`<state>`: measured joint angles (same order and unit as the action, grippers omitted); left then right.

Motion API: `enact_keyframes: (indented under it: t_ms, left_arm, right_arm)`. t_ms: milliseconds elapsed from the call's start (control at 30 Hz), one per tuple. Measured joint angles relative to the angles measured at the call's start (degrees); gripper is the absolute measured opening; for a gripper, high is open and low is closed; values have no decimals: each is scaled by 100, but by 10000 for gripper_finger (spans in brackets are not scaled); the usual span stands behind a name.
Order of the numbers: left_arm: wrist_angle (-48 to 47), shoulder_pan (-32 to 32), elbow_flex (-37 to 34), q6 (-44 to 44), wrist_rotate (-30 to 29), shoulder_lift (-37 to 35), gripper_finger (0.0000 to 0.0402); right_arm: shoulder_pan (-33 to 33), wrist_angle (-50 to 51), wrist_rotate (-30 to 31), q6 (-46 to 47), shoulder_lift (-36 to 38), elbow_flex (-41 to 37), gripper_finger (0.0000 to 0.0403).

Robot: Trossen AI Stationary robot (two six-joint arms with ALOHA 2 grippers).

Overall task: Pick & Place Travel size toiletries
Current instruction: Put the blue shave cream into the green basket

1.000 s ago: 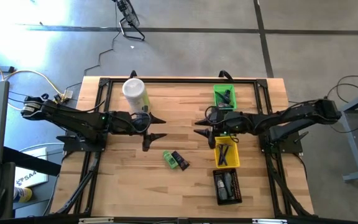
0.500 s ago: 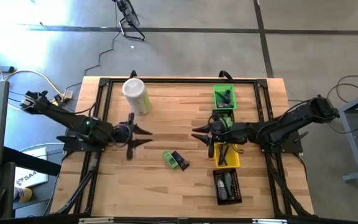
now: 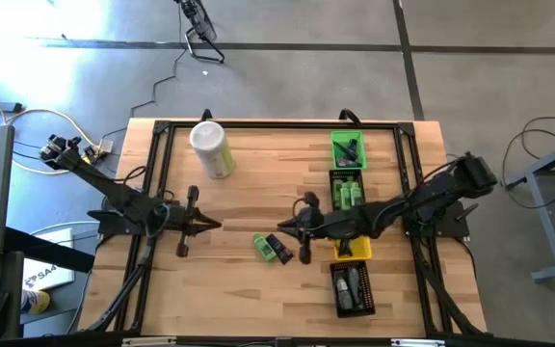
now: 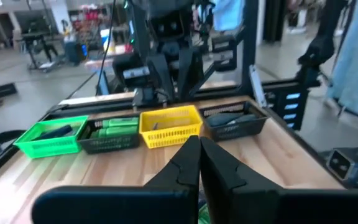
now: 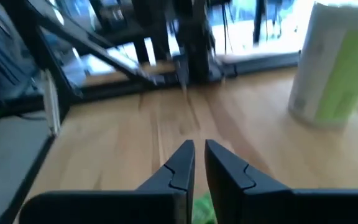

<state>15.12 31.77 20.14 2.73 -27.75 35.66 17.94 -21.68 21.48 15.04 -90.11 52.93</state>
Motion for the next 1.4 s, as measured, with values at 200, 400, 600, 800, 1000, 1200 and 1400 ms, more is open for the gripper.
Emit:
enact_keyframes:
  t_ms: [200, 400, 600, 800, 1000, 1200, 1400]
  left_arm:
    - [115, 227, -575, 4, 0, -626, 7]
    - [104, 284, -785, -10, 17, -862, 7]
    - [-62, 282, -796, -20, 20, -835, 7]
    - [-403, 278, -798, 2, 22, -829, 7]
    - [205, 279, -1177, 172, 176, -762, 7]
    - [622, 278, -1421, 296, 136, -842, 7]
    - [621, 278, -1425, 317, 122, -845, 7]
  right_arm:
    - [46, 1546, 171, 790, -594, 997, 20]
    - [45, 2980, 245, 1491, -1005, 1756, 5]
    - [-62, 3545, -46, 2091, -1248, 1942, 3]
    - [-321, 3605, -787, 2147, -1566, 1938, 3]
    - [-427, 3282, -1135, 1644, -1888, 1938, 3]
    - [-507, 2799, -1457, 1280, -2163, 1938, 10]
    - [-600, 3102, -1721, 1410, -2192, 1938, 100]
